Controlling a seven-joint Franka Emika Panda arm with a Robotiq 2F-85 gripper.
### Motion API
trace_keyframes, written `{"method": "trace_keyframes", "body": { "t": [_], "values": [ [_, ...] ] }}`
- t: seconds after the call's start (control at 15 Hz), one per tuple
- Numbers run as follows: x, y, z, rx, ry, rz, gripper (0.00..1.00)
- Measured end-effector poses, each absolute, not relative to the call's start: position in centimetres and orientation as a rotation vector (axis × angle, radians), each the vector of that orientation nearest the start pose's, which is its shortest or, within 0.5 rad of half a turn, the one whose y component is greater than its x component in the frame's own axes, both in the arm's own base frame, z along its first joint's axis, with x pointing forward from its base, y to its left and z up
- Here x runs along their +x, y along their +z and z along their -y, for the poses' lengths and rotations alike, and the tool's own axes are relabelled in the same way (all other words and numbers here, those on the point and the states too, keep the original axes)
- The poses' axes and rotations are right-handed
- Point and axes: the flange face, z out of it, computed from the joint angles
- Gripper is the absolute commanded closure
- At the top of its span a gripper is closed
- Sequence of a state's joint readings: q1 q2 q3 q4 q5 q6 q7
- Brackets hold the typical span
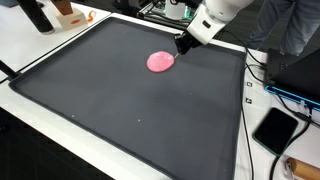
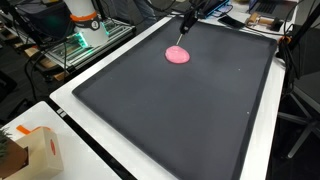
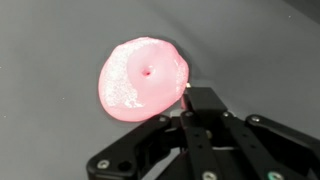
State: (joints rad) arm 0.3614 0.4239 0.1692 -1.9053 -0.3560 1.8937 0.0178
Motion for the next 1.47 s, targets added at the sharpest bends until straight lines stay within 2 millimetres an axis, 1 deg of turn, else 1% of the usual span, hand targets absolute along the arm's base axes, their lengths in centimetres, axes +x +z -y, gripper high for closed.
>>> {"method": "trace_keyframes", "body": {
  "t": [0.4,0.6,0.8,1.13,1.47],
  "values": [
    [50.7,26.0,-25.8,-3.187,0.445,1.222,0.97],
    [50.8,26.5,-24.5,-3.157,0.37,1.25,0.97],
    [51.0,27.1,-22.9,-3.114,0.314,1.277,0.97],
    [51.4,29.3,-19.7,-3.028,0.258,1.275,0.97],
    [52.1,32.8,-17.5,-2.965,0.172,1.253,0.97]
  ]
}}
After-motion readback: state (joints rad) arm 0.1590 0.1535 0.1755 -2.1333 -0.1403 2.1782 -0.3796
